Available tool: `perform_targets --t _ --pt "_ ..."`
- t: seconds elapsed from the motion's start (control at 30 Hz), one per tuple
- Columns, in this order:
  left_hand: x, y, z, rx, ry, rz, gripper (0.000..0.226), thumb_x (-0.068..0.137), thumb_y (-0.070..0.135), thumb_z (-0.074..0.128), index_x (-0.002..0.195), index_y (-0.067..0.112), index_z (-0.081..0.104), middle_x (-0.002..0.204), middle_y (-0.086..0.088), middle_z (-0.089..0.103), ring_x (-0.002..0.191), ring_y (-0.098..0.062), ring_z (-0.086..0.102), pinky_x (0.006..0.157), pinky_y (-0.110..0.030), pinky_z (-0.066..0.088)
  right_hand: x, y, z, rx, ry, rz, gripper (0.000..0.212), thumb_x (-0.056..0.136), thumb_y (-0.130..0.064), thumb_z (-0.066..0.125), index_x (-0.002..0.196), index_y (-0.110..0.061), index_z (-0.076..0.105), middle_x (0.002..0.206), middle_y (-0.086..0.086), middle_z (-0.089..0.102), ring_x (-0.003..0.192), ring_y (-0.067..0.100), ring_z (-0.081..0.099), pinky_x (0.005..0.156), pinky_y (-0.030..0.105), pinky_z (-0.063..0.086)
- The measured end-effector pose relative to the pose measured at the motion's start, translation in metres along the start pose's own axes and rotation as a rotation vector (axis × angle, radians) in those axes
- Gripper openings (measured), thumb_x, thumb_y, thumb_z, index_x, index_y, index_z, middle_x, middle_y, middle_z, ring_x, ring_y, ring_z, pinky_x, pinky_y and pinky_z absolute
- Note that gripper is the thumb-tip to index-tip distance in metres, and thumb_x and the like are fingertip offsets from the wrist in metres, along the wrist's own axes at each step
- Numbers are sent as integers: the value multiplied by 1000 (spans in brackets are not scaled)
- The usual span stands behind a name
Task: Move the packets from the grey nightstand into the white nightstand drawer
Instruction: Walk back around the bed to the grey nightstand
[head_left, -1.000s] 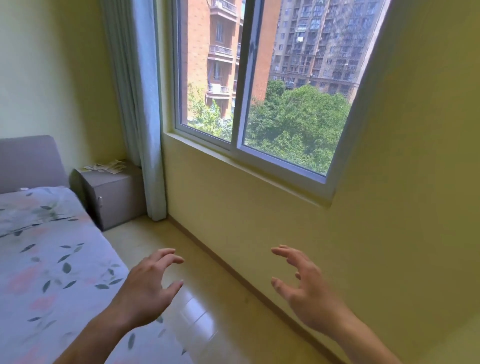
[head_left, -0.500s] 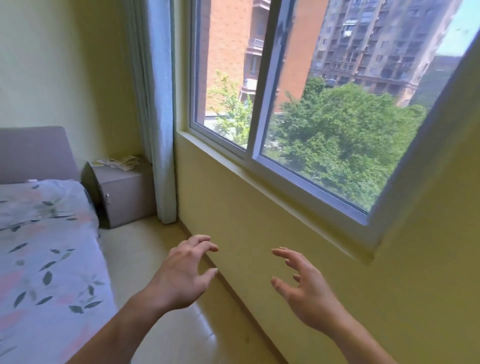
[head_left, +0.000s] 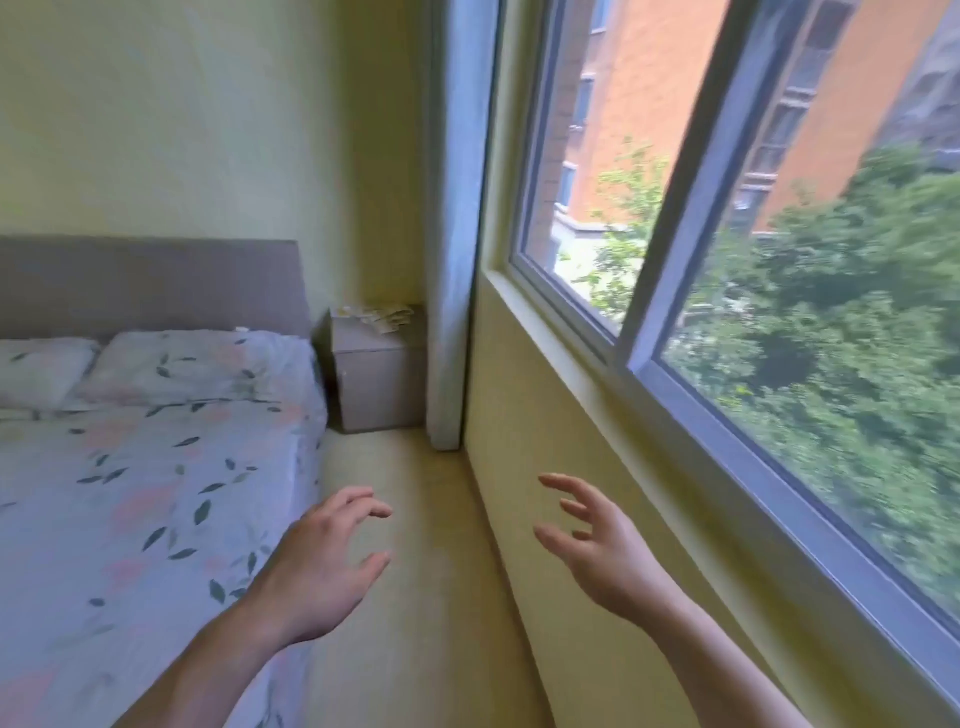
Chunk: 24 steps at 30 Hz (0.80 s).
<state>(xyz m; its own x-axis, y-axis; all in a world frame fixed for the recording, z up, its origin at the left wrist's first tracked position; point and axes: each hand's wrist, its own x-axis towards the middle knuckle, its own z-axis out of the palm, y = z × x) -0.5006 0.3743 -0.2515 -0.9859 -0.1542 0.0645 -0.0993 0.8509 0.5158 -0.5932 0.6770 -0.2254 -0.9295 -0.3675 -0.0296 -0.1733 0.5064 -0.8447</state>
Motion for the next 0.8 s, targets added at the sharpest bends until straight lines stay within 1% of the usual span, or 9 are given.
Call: perform_targets --t 0.07,0.2,0.33,0.43,0.5,0.53,0.6,0.67,0.8 --pt "11 -10 -7 17 27 -73 39 92 44 67 130 41 56 147 24 37 136 -6 43 110 -25 34 43 -6 5 -8 -58 -43 50 91 -34 72 136 -45 54 139 -20 56 133 -1 48 111 31 44" --pt "48 -43 -29 7 92 -198 37 92 42 67 127 45 56 148 24 36 135 -4 42 102 -22 33 127 -26 26 -41 -158 -140 53 89 -36 72 137 -46 53 139 -21 54 132 -1 48 114 34 43" --pt "115 -76 -44 13 137 -258 36 93 42 67 126 47 54 148 25 37 133 -6 43 99 -22 33 213 -41 44 -72 -207 -212 53 90 -34 71 139 -41 52 142 -23 50 133 -4 45 116 29 39" --pt "182 -104 -49 16 157 -257 37 94 42 67 128 44 55 147 23 37 133 -7 44 99 -22 33 281 -43 53 -95 -205 -230 53 91 -30 72 140 -39 53 141 -23 50 129 -3 47 112 23 39" --pt "230 -125 -57 13 144 -256 37 94 43 66 129 43 54 147 24 36 132 -8 45 98 -23 34 328 -43 58 -99 -200 -205 51 92 -28 72 138 -40 54 137 -25 50 126 -2 50 109 19 40" --pt "254 -134 -63 16 130 -253 37 94 44 65 130 43 54 146 25 36 132 -8 45 97 -23 34 351 -44 60 -101 -198 -191 50 92 -28 72 137 -40 54 136 -26 50 124 -2 51 110 20 41" --pt "302 -152 -76 14 122 -229 36 94 42 65 129 42 54 143 26 35 131 -7 45 96 -21 33 396 -48 64 -111 -179 -182 50 92 -28 72 137 -40 55 136 -27 50 124 -4 51 113 26 41" --pt "350 -168 -90 17 133 -183 36 94 41 66 127 41 54 142 25 36 132 -6 45 97 -20 32 440 -51 70 -115 -154 -181 51 91 -30 72 138 -41 54 140 -24 50 129 -2 49 115 30 41" --pt "436 -183 -110 9 119 -136 36 94 40 66 128 38 57 141 26 36 130 -6 45 101 -21 33 514 -58 79 -88 -143 -141 52 91 -34 71 137 -45 52 142 -25 49 132 1 48 114 32 42"
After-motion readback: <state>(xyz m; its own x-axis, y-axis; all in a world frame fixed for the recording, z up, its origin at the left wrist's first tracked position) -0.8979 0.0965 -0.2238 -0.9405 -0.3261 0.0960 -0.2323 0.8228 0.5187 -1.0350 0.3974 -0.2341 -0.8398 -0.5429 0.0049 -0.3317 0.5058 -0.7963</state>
